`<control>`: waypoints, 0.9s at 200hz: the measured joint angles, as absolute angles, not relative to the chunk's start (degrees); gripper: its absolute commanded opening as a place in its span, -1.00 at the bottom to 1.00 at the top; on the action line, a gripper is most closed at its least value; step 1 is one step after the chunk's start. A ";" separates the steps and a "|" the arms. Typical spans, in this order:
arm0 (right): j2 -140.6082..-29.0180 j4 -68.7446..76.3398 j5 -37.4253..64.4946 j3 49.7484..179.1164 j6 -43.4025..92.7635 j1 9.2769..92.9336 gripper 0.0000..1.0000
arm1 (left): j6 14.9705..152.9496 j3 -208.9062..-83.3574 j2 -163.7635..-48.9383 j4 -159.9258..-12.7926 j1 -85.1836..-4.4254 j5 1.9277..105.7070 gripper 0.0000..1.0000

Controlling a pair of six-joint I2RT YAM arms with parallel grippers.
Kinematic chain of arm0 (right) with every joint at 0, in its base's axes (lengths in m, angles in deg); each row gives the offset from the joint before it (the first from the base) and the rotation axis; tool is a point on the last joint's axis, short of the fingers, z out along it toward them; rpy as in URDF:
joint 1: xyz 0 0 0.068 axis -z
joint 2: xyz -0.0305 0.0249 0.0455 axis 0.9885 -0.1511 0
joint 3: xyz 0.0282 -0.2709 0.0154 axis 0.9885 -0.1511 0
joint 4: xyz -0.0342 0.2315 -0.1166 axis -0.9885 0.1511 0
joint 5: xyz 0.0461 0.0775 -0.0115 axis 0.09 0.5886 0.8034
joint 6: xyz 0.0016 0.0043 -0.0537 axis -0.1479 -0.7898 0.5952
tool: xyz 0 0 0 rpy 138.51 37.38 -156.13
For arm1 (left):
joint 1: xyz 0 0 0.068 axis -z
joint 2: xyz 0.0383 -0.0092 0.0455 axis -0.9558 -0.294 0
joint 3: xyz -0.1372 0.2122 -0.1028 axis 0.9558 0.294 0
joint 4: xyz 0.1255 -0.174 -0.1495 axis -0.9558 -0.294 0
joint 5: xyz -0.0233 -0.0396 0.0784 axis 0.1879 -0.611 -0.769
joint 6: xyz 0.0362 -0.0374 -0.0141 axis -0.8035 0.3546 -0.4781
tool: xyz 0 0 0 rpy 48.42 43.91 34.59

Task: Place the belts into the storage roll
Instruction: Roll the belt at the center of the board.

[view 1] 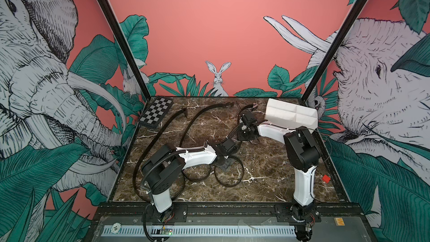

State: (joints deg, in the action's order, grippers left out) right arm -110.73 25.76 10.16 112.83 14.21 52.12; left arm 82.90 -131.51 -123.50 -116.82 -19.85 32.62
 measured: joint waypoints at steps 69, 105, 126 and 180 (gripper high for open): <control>-94.27 24.98 10.97 91.72 12.26 52.27 -0.88 | 81.70 -137.65 -128.83 -118.09 -24.50 26.39 -1.00; -85.97 27.56 11.08 83.42 10.30 52.27 -0.84 | 81.44 -142.15 -133.20 -116.08 -27.39 22.47 -1.00; -80.85 28.78 11.58 78.56 8.72 52.27 -0.82 | 81.46 -144.23 -135.19 -114.73 -28.39 20.97 -1.00; -72.96 31.12 12.82 72.01 4.72 51.00 -0.70 | 81.96 -150.78 -140.44 -112.12 -29.20 20.40 -1.00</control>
State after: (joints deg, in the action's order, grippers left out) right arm -72.96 31.12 12.82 72.01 4.72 51.00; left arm 81.96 -150.78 -140.44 -112.12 -29.20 20.40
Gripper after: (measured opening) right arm 0.116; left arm 0.079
